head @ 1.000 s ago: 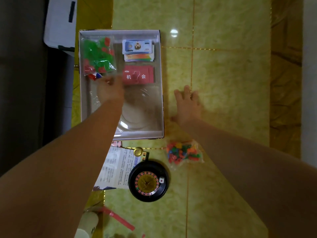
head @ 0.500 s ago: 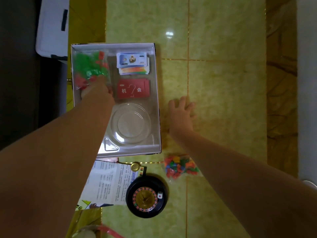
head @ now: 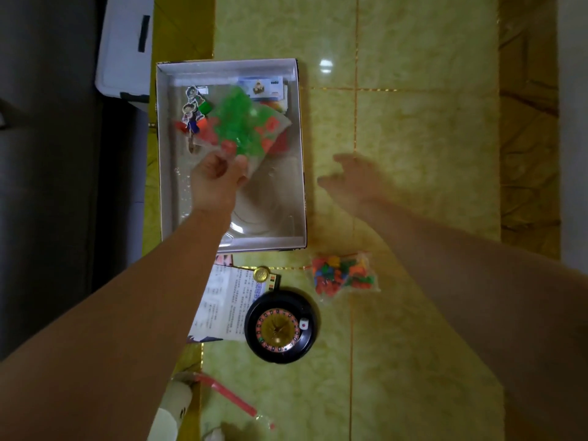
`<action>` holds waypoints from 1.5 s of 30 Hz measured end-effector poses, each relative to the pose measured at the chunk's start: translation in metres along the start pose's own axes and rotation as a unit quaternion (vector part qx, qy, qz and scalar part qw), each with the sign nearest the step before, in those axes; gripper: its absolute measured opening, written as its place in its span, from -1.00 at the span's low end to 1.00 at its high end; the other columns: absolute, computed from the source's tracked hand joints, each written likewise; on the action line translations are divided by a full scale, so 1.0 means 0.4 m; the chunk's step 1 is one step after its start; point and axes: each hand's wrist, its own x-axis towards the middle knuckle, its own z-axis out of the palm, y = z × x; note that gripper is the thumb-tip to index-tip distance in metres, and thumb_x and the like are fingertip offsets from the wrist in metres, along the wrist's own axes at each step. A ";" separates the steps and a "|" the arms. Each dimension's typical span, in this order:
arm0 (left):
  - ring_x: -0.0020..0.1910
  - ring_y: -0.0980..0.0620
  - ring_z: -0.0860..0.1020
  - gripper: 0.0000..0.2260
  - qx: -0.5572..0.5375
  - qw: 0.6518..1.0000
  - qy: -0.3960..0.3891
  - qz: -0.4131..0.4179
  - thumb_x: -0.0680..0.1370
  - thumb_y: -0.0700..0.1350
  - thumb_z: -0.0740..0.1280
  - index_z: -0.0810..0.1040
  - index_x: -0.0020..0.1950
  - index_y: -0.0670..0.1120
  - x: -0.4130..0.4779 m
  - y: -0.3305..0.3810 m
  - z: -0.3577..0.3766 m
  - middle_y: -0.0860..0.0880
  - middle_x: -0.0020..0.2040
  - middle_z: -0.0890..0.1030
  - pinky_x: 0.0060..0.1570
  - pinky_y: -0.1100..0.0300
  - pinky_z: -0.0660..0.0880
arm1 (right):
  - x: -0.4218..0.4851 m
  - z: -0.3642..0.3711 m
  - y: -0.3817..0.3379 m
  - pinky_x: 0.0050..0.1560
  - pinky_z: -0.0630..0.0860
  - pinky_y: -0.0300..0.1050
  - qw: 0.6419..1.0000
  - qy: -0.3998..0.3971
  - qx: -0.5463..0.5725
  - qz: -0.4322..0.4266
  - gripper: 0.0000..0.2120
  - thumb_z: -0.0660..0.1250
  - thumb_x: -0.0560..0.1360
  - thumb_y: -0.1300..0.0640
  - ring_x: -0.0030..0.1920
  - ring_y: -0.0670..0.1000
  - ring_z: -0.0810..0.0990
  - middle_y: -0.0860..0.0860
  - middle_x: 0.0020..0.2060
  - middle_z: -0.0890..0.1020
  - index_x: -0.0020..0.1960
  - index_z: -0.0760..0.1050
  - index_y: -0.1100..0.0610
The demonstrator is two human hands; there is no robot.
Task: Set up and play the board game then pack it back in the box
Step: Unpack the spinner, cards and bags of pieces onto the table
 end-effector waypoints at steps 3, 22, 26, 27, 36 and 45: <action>-0.21 0.03 0.51 -0.83 0.019 0.997 -0.074 0.002 0.53 -0.35 0.33 0.45 -0.20 -0.13 -0.062 -0.014 0.024 -0.12 -0.19 0.53 -0.17 0.22 0.55 | -0.038 -0.047 -0.015 0.01 0.48 -0.13 0.950 0.050 0.300 0.072 -0.48 0.20 0.54 -0.25 0.16 0.08 0.53 0.07 0.20 0.52 0.32 0.42 0.08; 0.03 -0.05 0.57 -0.71 0.448 0.886 -0.114 0.029 0.50 -0.15 0.38 0.54 0.21 -0.10 -0.118 -0.091 0.093 -0.06 0.09 0.58 0.07 0.19 0.43 | -0.109 -0.082 0.208 0.37 0.31 0.04 0.984 0.124 -0.004 0.128 -0.44 0.37 0.45 -0.06 0.35 0.13 0.37 0.10 0.32 0.44 0.37 0.38 0.11; -0.07 -0.01 0.58 -0.86 0.427 0.898 -0.075 0.069 0.54 -0.18 0.31 0.61 0.06 -0.10 -0.091 -0.067 0.085 -0.03 -0.07 0.63 -0.02 0.24 0.40 | -0.079 -0.077 0.120 0.44 0.19 -0.04 0.988 0.108 -0.079 -0.083 -0.43 0.36 0.49 0.06 0.48 0.06 0.20 0.02 0.51 0.19 0.45 0.27 0.04; -0.10 0.00 0.58 -0.87 0.430 0.897 -0.062 0.082 0.54 -0.18 0.30 0.62 0.03 -0.07 -0.074 -0.061 0.083 -0.02 -0.09 0.63 -0.02 0.22 0.42 | -0.061 -0.062 0.092 0.43 0.20 -0.05 0.987 0.070 -0.099 -0.109 -0.41 0.37 0.50 0.08 0.50 0.05 0.17 0.00 0.55 0.11 0.48 0.25 0.03; 0.23 -0.14 0.42 -0.70 0.531 0.818 -0.015 0.219 0.54 -0.30 0.22 0.53 0.24 -0.14 0.114 0.012 0.098 -0.16 0.22 0.51 0.24 0.08 0.33 | 0.055 0.052 -0.044 0.46 0.22 0.14 0.973 -0.040 -0.225 0.019 -0.19 0.29 0.47 0.42 0.51 0.36 -0.06 0.27 0.53 -0.16 0.56 -0.11 0.20; 0.23 -0.25 0.37 -0.65 0.696 0.699 -0.042 0.161 0.53 -0.22 0.29 0.44 0.32 -0.18 0.202 0.014 0.124 -0.21 0.26 0.44 0.19 -0.05 0.33 | 0.073 0.054 -0.066 0.41 0.25 0.26 0.969 -0.037 -0.243 0.034 -0.34 0.12 0.54 0.46 0.46 0.47 0.01 0.37 0.51 -0.10 0.55 -0.09 0.29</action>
